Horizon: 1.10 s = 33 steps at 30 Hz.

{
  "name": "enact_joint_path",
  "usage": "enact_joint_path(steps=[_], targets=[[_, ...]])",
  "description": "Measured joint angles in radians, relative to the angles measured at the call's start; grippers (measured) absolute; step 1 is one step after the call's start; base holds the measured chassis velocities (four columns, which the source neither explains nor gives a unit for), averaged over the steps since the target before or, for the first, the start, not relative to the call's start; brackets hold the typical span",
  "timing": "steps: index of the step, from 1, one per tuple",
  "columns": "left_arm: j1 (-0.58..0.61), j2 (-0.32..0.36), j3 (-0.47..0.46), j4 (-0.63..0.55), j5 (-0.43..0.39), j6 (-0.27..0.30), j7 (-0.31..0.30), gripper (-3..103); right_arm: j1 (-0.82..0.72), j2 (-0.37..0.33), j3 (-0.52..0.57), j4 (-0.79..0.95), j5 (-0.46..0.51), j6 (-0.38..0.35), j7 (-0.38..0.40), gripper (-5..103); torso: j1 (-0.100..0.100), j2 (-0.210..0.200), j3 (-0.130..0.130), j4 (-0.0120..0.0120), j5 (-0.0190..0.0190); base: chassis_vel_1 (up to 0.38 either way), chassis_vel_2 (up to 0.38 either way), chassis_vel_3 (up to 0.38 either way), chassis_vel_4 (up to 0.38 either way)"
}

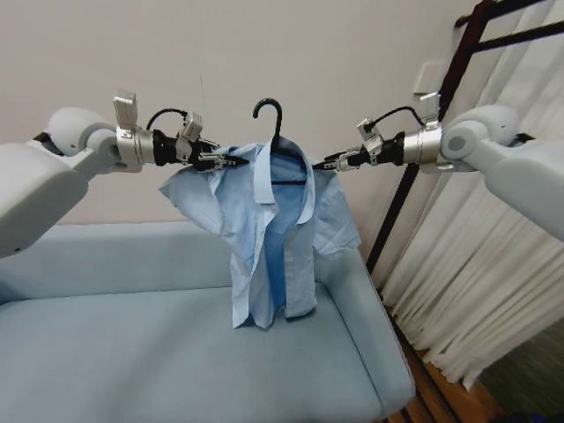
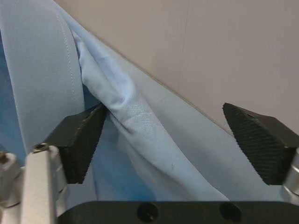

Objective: Pick up the clothes from the sofa and hang them on the clothes hanger.

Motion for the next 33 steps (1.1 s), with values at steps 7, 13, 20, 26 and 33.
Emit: enact_joint_path(steps=[7,13,20,26,33], targets=[[0.016,-0.002,-0.017,-0.003,0.000,-0.001,0.002,10,0.009,0.000,-0.009,0.019,0.016,-0.001,-0.001,71,0.000,0.000,0.000,0.0001,0.0000,0.000,0.000,0.000,0.000],[0.027,-0.005,-0.024,-0.003,0.002,-0.002,0.000,10,0.019,0.000,-0.018,0.026,0.026,-0.002,-0.003,65,0.000,0.000,0.000,0.0000,0.0000,0.000,0.000,0.000,0.000],[0.030,-0.014,-0.027,0.001,0.006,-0.002,-0.006,10,0.018,-0.007,-0.018,0.042,0.027,0.000,-0.005,37,0.000,0.000,0.000,0.0000,0.0000,0.000,0.000,0.000,0.000],[0.031,-0.019,-0.028,0.004,0.007,-0.002,-0.012,10,0.016,-0.011,-0.018,0.049,0.028,0.001,-0.016,21,0.000,0.000,0.000,0.0001,0.0000,0.000,0.000,0.000,0.000],[0.038,-0.032,-0.028,0.015,0.006,-0.002,-0.056,10,0.015,-0.019,-0.012,0.058,0.029,0.007,-0.019,18,0.000,0.000,0.000,0.0000,0.0000,0.000,0.000,0.000,0.000]])
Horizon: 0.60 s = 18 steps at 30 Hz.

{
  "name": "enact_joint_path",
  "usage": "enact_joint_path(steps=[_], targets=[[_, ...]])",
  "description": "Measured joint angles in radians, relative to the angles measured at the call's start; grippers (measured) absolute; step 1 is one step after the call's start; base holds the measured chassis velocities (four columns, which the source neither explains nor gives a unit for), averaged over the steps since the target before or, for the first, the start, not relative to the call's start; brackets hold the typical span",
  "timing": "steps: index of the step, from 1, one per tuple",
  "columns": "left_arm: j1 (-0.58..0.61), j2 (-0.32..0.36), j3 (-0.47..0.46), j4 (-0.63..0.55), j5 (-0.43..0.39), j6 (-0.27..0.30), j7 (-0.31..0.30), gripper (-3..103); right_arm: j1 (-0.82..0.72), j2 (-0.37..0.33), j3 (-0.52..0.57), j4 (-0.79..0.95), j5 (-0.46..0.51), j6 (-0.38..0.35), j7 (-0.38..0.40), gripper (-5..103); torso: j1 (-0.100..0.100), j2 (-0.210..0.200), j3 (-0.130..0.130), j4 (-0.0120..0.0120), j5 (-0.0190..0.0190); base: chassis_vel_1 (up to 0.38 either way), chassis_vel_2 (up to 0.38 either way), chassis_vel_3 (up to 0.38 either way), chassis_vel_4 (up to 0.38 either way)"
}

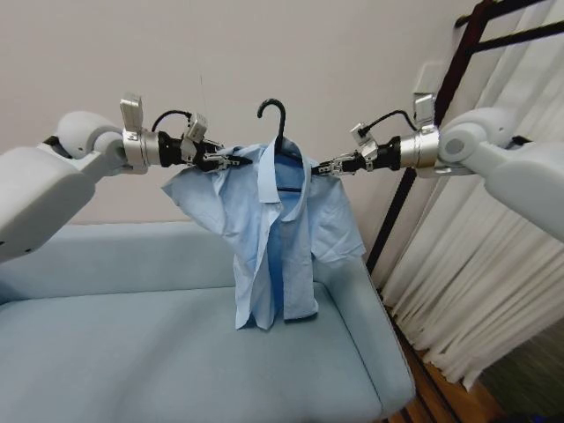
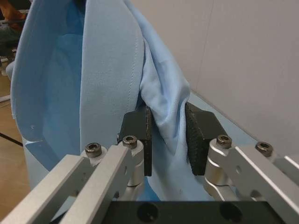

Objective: Pick up the clothes from the sofa and hang them on the clothes hanger.

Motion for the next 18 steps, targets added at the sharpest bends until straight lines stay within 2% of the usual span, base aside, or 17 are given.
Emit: enact_joint_path(steps=[4,8,9,11,14,18], targets=[[0.001,-0.004,0.000,0.001,-0.005,0.001,-0.034,7,-0.007,-0.005,0.011,0.006,0.004,0.003,-0.001,16,0.000,0.000,0.000,0.0000,0.0000,0.000,0.000,0.000,0.000],[0.008,-0.006,0.000,-0.002,-0.027,0.001,-0.095,28,-0.022,-0.018,0.030,0.019,0.011,0.005,0.002,13,0.000,0.000,0.000,0.0001,-0.0001,0.000,0.000,0.000,0.000],[0.008,-0.006,0.000,-0.002,-0.027,0.001,-0.095,28,-0.022,-0.018,0.030,0.019,0.011,0.005,0.002,13,0.000,0.000,0.000,0.0001,-0.0001,0.000,0.000,0.000,0.000],[0.010,-0.005,0.001,-0.003,-0.029,0.001,-0.114,39,-0.029,-0.025,0.037,0.025,0.011,0.009,0.012,8,0.000,0.000,0.000,-0.0001,0.0001,0.000,0.000,0.000,0.000],[0.010,-0.004,0.001,-0.001,-0.030,0.002,-0.123,44,-0.034,-0.031,0.043,0.034,0.017,0.012,0.020,8,0.000,0.000,0.000,-0.0001,0.0001,0.000,0.000,0.000,0.000],[0.008,0.002,0.001,0.002,-0.030,0.005,-0.128,66,-0.052,-0.041,0.063,0.046,0.023,0.015,0.035,8,0.000,0.000,0.000,0.0001,-0.0001,0.000,0.000,0.000,0.000]])
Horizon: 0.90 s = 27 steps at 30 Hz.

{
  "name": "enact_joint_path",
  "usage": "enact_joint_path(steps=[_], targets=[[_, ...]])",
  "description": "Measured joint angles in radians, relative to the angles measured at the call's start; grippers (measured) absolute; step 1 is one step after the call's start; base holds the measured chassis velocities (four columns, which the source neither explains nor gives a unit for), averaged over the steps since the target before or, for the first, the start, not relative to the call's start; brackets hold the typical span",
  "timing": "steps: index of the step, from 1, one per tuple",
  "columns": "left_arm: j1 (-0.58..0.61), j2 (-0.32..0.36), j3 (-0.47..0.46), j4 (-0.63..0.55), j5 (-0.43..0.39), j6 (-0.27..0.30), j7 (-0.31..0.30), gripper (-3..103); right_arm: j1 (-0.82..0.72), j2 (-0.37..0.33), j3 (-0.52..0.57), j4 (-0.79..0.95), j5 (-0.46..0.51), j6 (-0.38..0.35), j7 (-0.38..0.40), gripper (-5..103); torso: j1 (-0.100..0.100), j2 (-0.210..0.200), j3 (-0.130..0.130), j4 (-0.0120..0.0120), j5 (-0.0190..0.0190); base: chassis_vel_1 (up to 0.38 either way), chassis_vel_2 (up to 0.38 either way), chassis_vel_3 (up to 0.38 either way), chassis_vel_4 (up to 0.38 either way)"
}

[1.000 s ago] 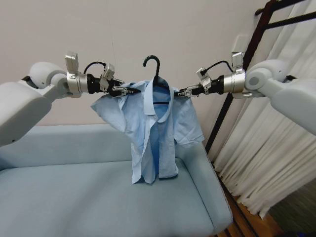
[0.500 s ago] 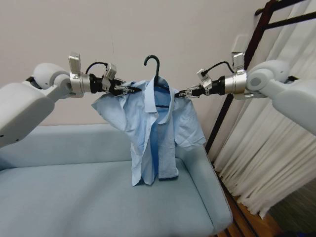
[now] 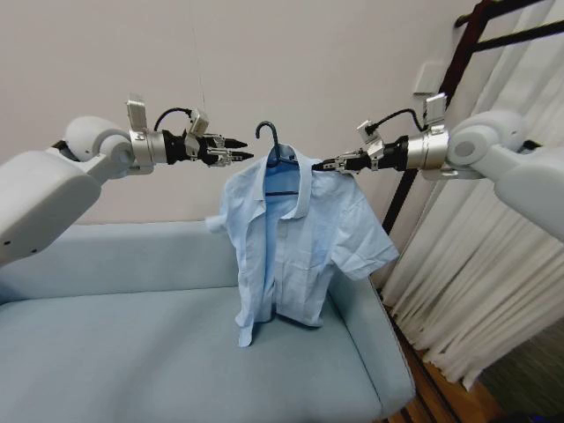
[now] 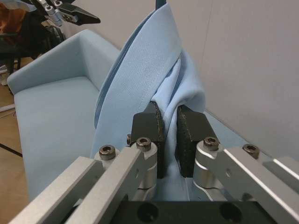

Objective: Pick up the clothes from the sofa and hang them on the clothes hanger.

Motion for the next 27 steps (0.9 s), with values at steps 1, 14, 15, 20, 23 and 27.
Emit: enact_joint_path(steps=[1,14,15,20,23,27], targets=[[0.000,0.001,0.000,-0.002,0.000,0.001,-0.001,66,-0.006,-0.001,0.006,0.002,0.000,0.000,0.004,8,0.000,0.000,0.000,0.0001,0.0000,0.000,0.000,0.000,0.000],[0.042,0.003,-0.041,-0.078,-0.069,0.032,-0.226,100,-0.125,-0.049,0.164,0.157,0.138,0.018,0.387,8,0.000,0.000,0.000,-0.0001,0.0004,0.000,0.000,0.000,0.000],[0.056,0.001,-0.051,-0.093,-0.095,0.038,-0.279,100,-0.129,-0.054,0.174,0.179,0.161,0.023,0.449,8,0.000,0.000,0.000,-0.0001,0.0002,0.000,0.000,0.000,0.000],[0.132,-0.001,-0.117,-0.149,-0.151,0.059,-0.432,100,-0.115,-0.070,0.207,0.265,0.296,0.035,0.719,8,0.000,0.000,0.000,0.0000,0.0003,0.000,0.000,0.000,0.000],[0.171,0.009,-0.144,-0.181,-0.164,0.059,-0.504,100,-0.087,-0.084,0.220,0.307,0.349,0.030,0.824,8,0.000,0.000,0.000,-0.0001,-0.0002,0.000,0.000,0.000,0.000],[0.225,0.025,-0.189,-0.247,-0.187,0.061,-0.609,100,-0.055,-0.099,0.238,0.381,0.387,0.023,0.990,8,0.000,0.000,0.000,0.0000,-0.0001,0.000,0.000,0.000,0.000]])
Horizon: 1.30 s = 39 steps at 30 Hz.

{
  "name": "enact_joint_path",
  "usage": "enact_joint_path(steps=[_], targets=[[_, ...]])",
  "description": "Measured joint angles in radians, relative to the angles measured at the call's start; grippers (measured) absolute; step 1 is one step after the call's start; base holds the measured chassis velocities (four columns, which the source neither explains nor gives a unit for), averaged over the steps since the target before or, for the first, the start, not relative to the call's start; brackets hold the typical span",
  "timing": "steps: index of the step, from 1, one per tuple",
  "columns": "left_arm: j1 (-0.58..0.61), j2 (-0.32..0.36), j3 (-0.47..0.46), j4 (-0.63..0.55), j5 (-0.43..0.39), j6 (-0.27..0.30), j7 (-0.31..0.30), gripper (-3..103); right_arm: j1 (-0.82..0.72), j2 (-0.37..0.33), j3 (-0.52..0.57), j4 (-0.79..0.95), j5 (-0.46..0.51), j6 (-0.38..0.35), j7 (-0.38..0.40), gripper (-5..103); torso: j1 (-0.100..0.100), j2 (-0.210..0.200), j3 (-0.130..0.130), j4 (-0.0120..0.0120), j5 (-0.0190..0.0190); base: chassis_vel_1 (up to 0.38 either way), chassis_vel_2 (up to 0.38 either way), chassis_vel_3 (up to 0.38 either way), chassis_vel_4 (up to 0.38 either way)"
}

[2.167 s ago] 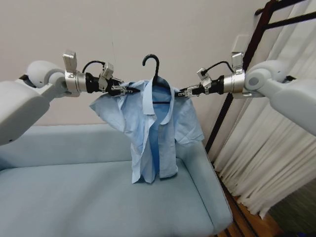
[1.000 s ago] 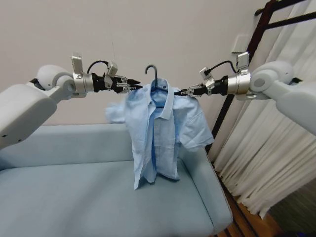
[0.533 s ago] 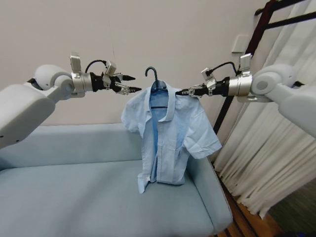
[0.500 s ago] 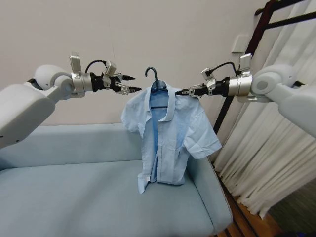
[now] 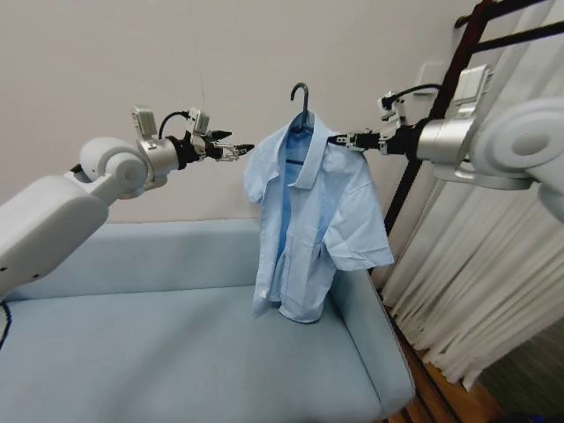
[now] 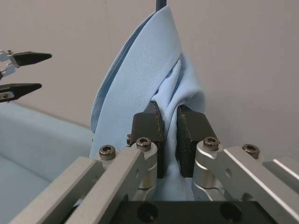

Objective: Pick up the clothes from the sofa and hang them on the clothes hanger.

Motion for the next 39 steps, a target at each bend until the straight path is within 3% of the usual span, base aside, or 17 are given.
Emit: enact_joint_path(steps=[1,5,6,10,14,15,18,19,22,24,25,29,30,34,35,37,39], targets=[[0.000,0.000,0.000,0.000,0.000,0.000,0.000,100,0.000,0.000,0.000,0.000,0.000,0.000,0.000,8,0.000,0.000,0.000,0.0000,0.0000,0.000,0.000,0.000,0.000],[0.052,0.007,-0.077,-0.091,-0.072,0.021,-0.134,100,0.014,0.007,0.052,0.044,0.013,0.008,0.130,8,0.000,0.000,0.000,-0.0003,0.0004,0.000,0.000,0.000,0.000],[0.052,0.007,-0.077,-0.091,-0.072,0.021,-0.134,100,0.014,0.007,0.052,0.044,0.013,0.008,0.130,8,0.000,0.000,0.000,-0.0003,0.0004,0.000,0.000,0.000,0.000],[0.185,0.071,-0.248,-0.217,-0.104,0.057,-0.245,100,-0.009,-0.010,0.146,0.082,0.014,0.044,0.180,8,0.000,0.000,0.000,-0.0001,0.0005,0.000,0.000,0.000,0.000],[0.380,0.185,-0.430,-0.346,-0.122,0.064,-0.377,100,-0.028,-0.048,0.245,0.158,0.117,0.064,0.337,8,0.000,0.000,0.000,0.0003,-0.0004,0.000,0.000,0.000,0.000],[0.380,0.185,-0.430,-0.346,-0.122,0.064,-0.377,100,-0.028,-0.048,0.245,0.158,0.117,0.064,0.337,8,0.000,0.000,0.000,0.0003,-0.0004,0.000,0.000,0.000,0.000],[0.470,0.239,-0.500,-0.425,-0.130,0.062,-0.535,100,-0.038,-0.059,0.287,0.194,0.212,0.070,0.488,8,0.000,0.000,0.000,0.0003,0.0002,0.000,0.000,0.000,0.000],[0.470,0.239,-0.500,-0.425,-0.130,0.062,-0.535,100,-0.038,-0.059,0.287,0.194,0.212,0.070,0.488,8,0.000,0.000,0.000,0.0003,0.0002,0.000,0.000,0.000,0.000],[0.525,0.245,-0.525,-0.477,-0.128,0.062,-0.673,100,-0.008,-0.092,0.269,0.202,0.289,0.088,0.590,8,0.000,0.000,0.000,-0.0002,0.0001,0.000,0.000,0.000,0.000],[0.589,0.251,-0.571,-0.511,-0.113,0.067,-0.730,100,0.021,-0.109,0.229,0.187,0.304,0.087,0.626,8,0.000,0.000,0.000,-0.0013,0.0003,0.000,0.000,0.000,0.000],[0.589,0.251,-0.571,-0.511,-0.113,0.067,-0.730,100,0.021,-0.109,0.229,0.187,0.304,0.087,0.626,8,0.000,0.000,0.000,-0.0013,0.0003,0.000,0.000,0.000,0.000],[0.802,0.245,-0.768,-0.560,-0.052,0.077,-0.763,100,0.120,-0.097,0.141,0.119,0.347,0.043,0.717,8,0.000,0.000,0.000,0.0004,0.0005,0.000,0.000,0.000,0.000],[0.802,0.245,-0.768,-0.560,-0.052,0.077,-0.763,100,0.120,-0.097,0.141,0.119,0.347,0.043,0.717,8,0.000,0.000,0.000,0.0004,0.0005,0.000,0.000,0.000,0.000],[1.039,0.202,-0.962,-0.597,0.003,0.100,-0.764,100,0.267,-0.080,-0.022,0.098,0.372,0.025,0.812,8,0.000,0.000,0.000,0.0000,0.0000,0.000,0.000,0.000,0.000],[1.039,0.202,-0.962,-0.597,0.003,0.100,-0.764,100,0.267,-0.080,-0.022,0.098,0.372,0.025,0.812,8,0.000,0.000,0.000,0.0000,0.0000,0.000,0.000,0.000,0.000],[1.139,0.158,-1.035,-0.595,0.043,0.104,-0.741,100,0.376,-0.043,-0.171,0.060,0.363,0.041,0.850,8,0.000,0.000,0.000,-0.0002,0.0007,0.000,0.000,0.000,0.000],[1.174,0.132,-1.058,-0.588,0.067,0.104,-0.728,100,0.432,-0.014,-0.236,0.031,0.361,0.057,0.867,8,0.000,0.000,0.000,-0.0001,0.0007,0.000,0.000,0.000,0.000]])
